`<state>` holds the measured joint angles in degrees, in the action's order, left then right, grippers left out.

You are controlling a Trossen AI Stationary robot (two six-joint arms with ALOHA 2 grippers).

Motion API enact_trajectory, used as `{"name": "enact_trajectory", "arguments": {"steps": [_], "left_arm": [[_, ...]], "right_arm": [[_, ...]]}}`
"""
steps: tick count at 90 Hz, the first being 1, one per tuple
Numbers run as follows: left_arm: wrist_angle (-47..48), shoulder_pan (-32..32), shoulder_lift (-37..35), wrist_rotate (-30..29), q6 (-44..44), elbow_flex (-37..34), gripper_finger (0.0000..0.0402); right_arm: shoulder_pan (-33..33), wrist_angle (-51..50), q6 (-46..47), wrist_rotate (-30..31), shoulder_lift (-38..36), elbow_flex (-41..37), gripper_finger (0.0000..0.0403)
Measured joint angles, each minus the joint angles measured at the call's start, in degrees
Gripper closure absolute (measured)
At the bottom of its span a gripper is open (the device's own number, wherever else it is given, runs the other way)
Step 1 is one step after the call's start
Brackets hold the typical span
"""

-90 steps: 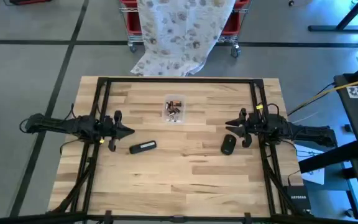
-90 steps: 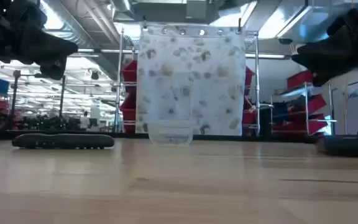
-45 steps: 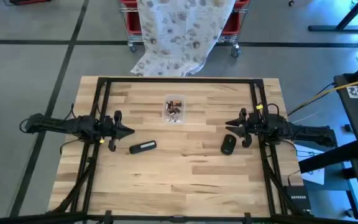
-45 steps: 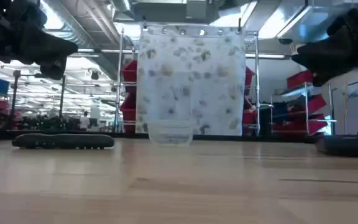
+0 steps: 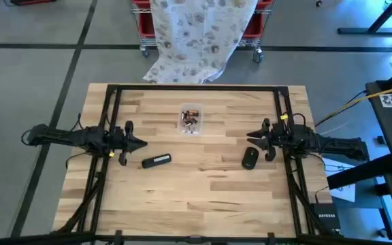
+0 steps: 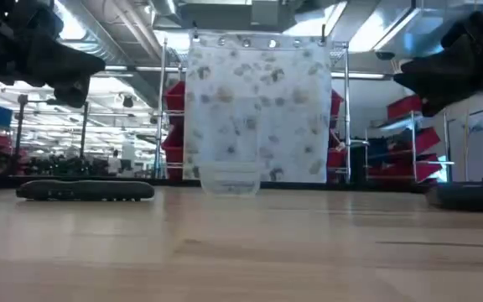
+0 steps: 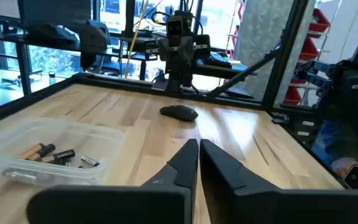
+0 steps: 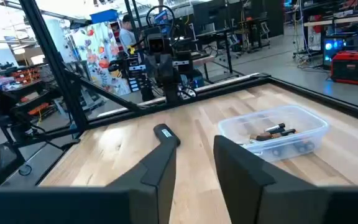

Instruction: Insert battery

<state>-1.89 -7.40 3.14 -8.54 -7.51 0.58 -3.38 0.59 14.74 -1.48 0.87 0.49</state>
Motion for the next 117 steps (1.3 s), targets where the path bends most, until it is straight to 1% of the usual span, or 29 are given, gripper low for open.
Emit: {"name": "enact_trajectory", "arguments": {"steps": [49, 54, 62, 67, 70, 75, 79, 83, 92, 101, 110, 117], "left_arm": [[0.0, 0.0, 0.0, 0.0, 0.0, 0.0, 0.0401], [-0.5, 0.0, 0.0, -1.0, 0.0, 0.0, 0.0401], [-5.6, 0.0, 0.0, -3.3, -5.0, 0.0, 0.0401], [-11.9, 0.3, 0.2, -6.9, -4.7, 0.0, 0.0401], [-16.2, 0.6, 0.3, -8.3, -3.0, 0.0, 0.0401], [-22.6, 1.1, 0.3, -6.6, 2.8, 0.4, 0.0401], [-25.4, 1.2, 0.9, -4.5, 8.3, 1.8, 0.0402], [-25.7, 1.1, 1.9, -3.7, 12.5, 4.0, 0.0402], [-21.3, 1.2, 6.8, -5.0, 18.2, 12.2, 0.0401], [-10.7, 1.2, 15.3, -9.1, 19.5, 22.4, 0.0402], [3.8, 1.2, 25.6, -14.1, 16.3, 32.6, 0.0402], [13.2, 1.2, 33.5, -17.6, 10.8, 38.6, 0.0402]], "right_arm": [[0.0, 0.0, 0.0, 0.0, 0.0, 0.0, 0.0309], [0.0, 0.0, 0.0, 0.0, 0.0, 0.0, 0.0309], [0.0, 0.0, 0.0, 0.0, 0.0, 0.0, 0.0309], [0.0, 0.0, 0.0, 0.0, 0.0, 0.0, 0.0309], [0.0, 0.0, 0.0, 0.0, 0.0, 0.0, 0.0309], [0.0, 0.0, 0.0, 0.0, 0.0, 0.0, 0.0309], [0.0, 0.0, 0.0, 0.0, 0.0, 0.0, 0.0309], [0.0, 0.0, 0.0, 0.0, 0.0, 0.0, 0.0309], [0.0, 0.0, 0.0, 0.0, 0.0, 0.0, 0.0309], [0.0, 0.0, 0.0, 0.0, 0.0, 0.0, 0.0309], [0.0, 0.0, 0.0, 0.0, 0.0, 0.0, 0.0309], [0.0, 0.0, 0.0, 0.0, 0.0, 0.0, 0.0309]]}}
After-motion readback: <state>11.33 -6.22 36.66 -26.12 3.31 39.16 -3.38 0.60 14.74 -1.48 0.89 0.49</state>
